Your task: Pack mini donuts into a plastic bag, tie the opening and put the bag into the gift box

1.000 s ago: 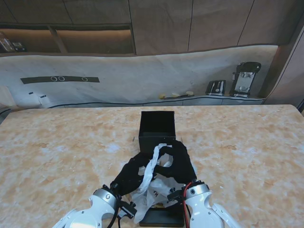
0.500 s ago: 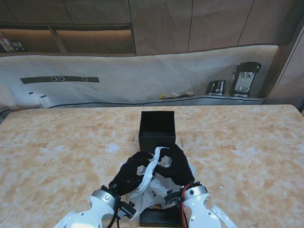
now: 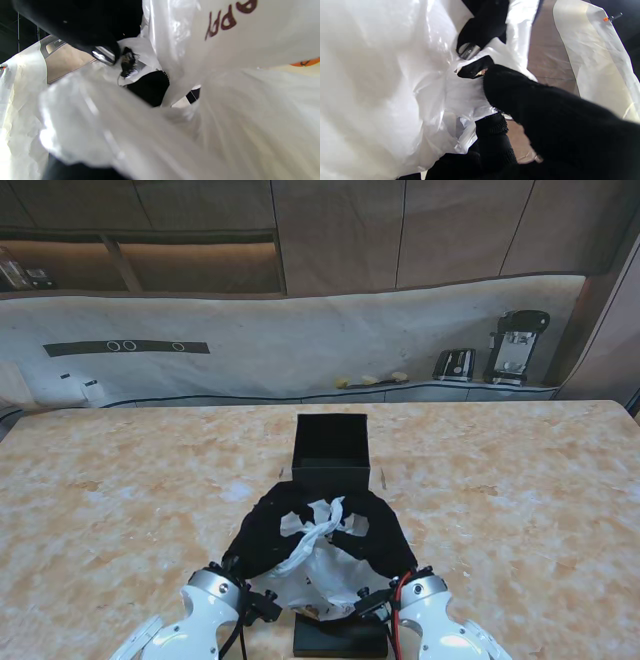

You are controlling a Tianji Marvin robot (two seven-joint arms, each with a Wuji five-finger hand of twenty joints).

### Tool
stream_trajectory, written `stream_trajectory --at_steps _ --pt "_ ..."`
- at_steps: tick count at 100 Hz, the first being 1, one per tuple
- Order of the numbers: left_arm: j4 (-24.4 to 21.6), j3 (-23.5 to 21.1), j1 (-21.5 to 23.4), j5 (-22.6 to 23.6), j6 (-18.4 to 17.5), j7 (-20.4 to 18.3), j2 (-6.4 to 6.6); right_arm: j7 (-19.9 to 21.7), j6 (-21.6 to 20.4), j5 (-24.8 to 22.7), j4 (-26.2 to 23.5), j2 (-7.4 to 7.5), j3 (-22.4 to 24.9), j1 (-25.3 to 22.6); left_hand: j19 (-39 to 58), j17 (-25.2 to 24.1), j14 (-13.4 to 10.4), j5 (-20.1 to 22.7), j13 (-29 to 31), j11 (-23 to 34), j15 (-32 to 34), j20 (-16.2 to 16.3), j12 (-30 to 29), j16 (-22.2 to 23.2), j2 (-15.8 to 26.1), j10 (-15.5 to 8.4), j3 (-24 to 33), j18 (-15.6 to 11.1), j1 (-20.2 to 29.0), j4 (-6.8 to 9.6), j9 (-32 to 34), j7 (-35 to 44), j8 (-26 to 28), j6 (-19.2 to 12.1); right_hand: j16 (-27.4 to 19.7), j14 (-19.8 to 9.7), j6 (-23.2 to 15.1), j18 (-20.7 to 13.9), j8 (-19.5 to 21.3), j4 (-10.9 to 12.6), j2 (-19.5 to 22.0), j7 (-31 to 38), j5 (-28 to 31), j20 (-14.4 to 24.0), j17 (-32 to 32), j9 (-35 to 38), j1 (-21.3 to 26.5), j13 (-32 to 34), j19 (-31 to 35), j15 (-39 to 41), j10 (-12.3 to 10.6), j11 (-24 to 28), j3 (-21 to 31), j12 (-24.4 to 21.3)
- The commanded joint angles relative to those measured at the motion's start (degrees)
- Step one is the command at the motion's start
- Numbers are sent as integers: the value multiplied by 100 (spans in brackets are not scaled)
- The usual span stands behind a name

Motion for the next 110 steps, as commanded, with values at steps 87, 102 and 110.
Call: stream_trajectory --at_steps 87,102,110 --pt "97 -180 45 200 95 625 -176 792 491 1201 -660 118 873 -806 -6 -48 -414 -926 -209 -445 -631 138 61 401 849 -291 -1003 -399 459 14 -210 607 230 -128 814 -197 -59 -354 740 2369 -938 744 726 464 -74 521 134 91 403 557 -74 97 1022 851" --pt "125 -251 76 209 80 604 -168 689 685 1017 -608 93 985 -754 26 -45 -420 -881 -198 -460 -637 173 85 412 804 -306 -974 -422 468 36 -209 629 198 -105 1092 -141 128 -328 763 3685 -1054 901 921 767 -7 721 154 143 572 777 -49 153 795 1190" --pt "150 -288 80 215 66 594 -165 583 771 910 -579 69 1014 -713 68 -56 -420 -871 -196 -470 -645 228 110 415 769 -309 -907 -438 471 45 -207 658 197 -46 1174 -125 188 -349 782 4220 -885 912 936 854 -6 754 195 160 599 862 -38 246 537 1334"
